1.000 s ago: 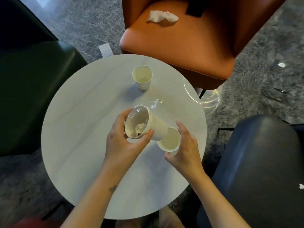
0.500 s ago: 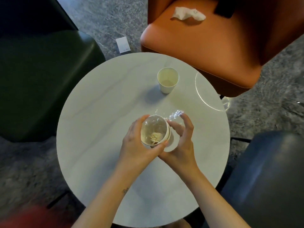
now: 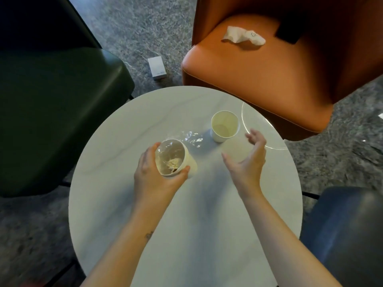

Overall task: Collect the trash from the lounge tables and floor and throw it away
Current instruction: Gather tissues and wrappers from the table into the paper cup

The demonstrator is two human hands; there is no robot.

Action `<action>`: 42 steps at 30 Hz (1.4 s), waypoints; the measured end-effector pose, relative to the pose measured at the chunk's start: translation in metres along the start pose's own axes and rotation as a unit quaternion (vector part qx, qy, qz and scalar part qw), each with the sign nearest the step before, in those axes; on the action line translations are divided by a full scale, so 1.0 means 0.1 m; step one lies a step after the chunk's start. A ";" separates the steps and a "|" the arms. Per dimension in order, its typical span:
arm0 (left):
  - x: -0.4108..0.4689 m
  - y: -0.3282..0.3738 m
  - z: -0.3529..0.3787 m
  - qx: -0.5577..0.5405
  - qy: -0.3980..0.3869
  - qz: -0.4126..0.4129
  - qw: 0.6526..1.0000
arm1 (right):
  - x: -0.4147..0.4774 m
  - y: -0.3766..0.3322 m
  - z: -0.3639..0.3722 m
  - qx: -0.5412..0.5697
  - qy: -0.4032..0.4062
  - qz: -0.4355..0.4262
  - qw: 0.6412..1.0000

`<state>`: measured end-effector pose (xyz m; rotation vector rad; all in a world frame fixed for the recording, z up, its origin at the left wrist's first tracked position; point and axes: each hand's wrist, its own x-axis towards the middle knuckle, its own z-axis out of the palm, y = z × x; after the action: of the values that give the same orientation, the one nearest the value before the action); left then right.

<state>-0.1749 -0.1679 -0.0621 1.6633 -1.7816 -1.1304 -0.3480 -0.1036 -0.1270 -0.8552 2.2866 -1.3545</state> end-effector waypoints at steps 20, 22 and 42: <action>-0.09 0.35 0.21 -0.003 -0.090 0.132 0.987 | -0.43 -0.03 -0.08 -0.076 -0.033 -0.032 0.996; -0.18 0.38 0.32 0.007 -0.125 0.140 0.982 | -0.50 -0.05 -0.18 -0.058 -0.026 -0.033 0.997; -0.90 0.21 1.31 0.100 -0.153 0.130 0.975 | -1.09 0.60 -1.23 0.016 0.009 0.112 0.994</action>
<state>-0.2751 -0.0487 -0.1010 1.3609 -2.2972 -1.1654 -0.3541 0.0712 -0.1211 -0.5575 2.2889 -1.2998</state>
